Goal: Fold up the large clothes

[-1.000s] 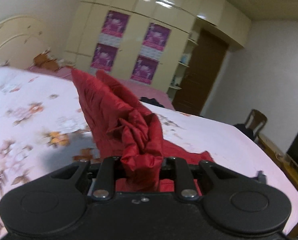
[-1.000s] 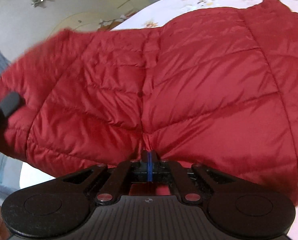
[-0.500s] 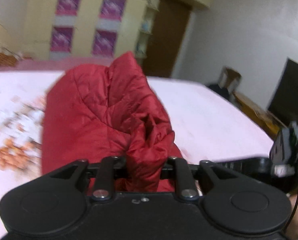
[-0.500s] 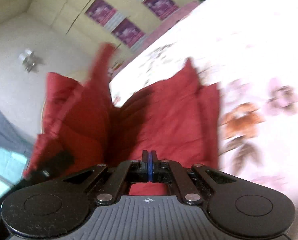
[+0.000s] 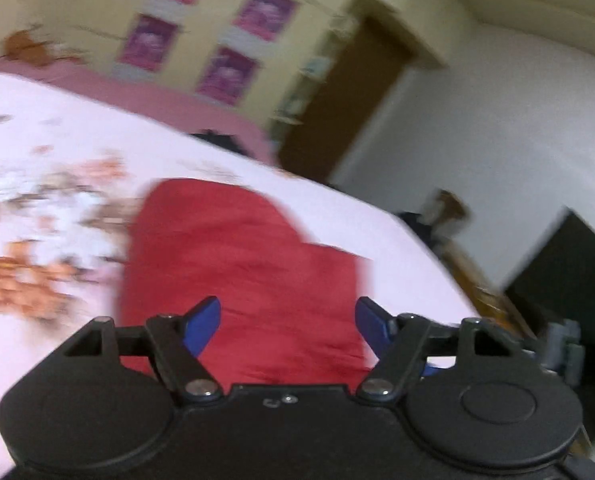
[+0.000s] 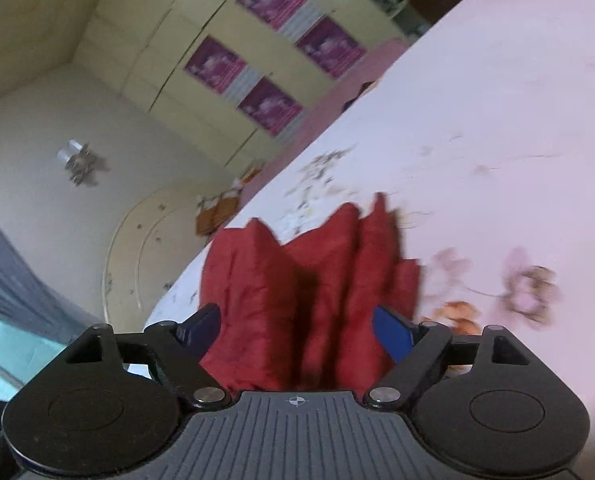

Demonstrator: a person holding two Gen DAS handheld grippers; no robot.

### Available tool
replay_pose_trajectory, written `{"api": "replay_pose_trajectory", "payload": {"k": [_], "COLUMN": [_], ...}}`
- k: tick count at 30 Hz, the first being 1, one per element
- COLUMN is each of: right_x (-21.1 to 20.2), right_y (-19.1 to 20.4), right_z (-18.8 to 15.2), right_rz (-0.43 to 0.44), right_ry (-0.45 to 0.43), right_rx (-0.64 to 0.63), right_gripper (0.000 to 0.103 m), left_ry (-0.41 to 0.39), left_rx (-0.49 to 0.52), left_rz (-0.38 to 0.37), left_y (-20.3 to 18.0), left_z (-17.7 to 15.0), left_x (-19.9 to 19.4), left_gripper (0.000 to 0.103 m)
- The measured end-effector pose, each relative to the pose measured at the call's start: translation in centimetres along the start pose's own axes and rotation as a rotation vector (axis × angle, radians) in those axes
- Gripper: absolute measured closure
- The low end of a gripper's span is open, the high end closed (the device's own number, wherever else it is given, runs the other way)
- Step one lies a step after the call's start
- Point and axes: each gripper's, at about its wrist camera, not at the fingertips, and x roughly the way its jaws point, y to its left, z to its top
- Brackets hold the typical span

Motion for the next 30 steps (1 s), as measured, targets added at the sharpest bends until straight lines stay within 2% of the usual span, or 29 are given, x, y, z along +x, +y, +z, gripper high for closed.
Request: {"api": "replay_pose_trajectory", "payload": {"k": [2, 4, 6, 9, 11, 12, 14, 15, 16, 17, 18, 23, 26, 30], "right_x": [1.8, 3.1, 4.7, 5.6, 6.2, 6.4, 6.7, 6.6, 6.3, 5.7, 5.3, 2.6, 2.7, 3.5], "right_y": [0.7, 0.2, -0.6, -1.4, -1.1, -0.9, -0.1, 0.3, 0.8, 1.5, 2.1, 4.2, 2.2, -0.9], "right_z": [0.4, 0.6, 0.7, 0.2, -0.1, -0.2, -0.5, -0.7, -0.8, -0.8, -0.9, -2.2, -3.3, -5.2], "right_rz": [-0.009, -0.029, -0.033, -0.039, -0.069, -0.077, -0.079, -0.084, -0.08, -0.085, -0.087, -0.133, -0.18, -0.221], "right_ry": [0.03, 0.061, 0.096, 0.137, 0.163, 0.16, 0.171, 0.158, 0.143, 0.121, 0.097, 0.005, -0.002, 0.034], "right_rx": [-0.018, -0.008, 0.021, 0.049, 0.029, 0.011, -0.011, -0.023, -0.041, -0.062, -0.085, -0.2, -0.15, -0.086], "right_gripper": [0.02, 0.02, 0.02, 0.02, 0.02, 0.031, 0.062, 0.073, 0.08, 0.085, 0.087, 0.087, 0.087, 0.087], "left_ry": [0.005, 0.03, 0.071, 0.117, 0.116, 0.116, 0.116, 0.111, 0.104, 0.099, 0.09, 0.132, 0.186, 0.24], "left_rx": [-0.021, -0.035, -0.085, -0.096, -0.086, -0.077, -0.04, -0.023, -0.01, 0.007, 0.038, 0.201, 0.219, 0.271], "left_rz": [0.039, 0.036, 0.014, -0.007, -0.021, -0.023, -0.016, -0.02, -0.031, -0.04, -0.06, -0.11, -0.11, -0.049], "left_y": [2.3, 4.2, 5.9, 5.6, 5.1, 4.9, 4.6, 4.5, 4.2, 3.8, 3.2, 0.1, -0.5, -0.9], "left_z": [0.5, 0.9, 0.4, -0.4, -0.9, -0.8, -0.6, -0.3, -0.3, 0.1, 0.3, 0.4, -0.2, -1.6], "left_x": [0.7, 1.7, 3.1, 4.8, 5.1, 5.2, 5.4, 5.3, 4.9, 4.5, 4.0, 5.6, 7.7, 10.0], "left_gripper": [0.034, 0.041, 0.044, 0.044, 0.044, 0.047, 0.056, 0.061, 0.062, 0.067, 0.073, 0.073, 0.073, 0.074]}}
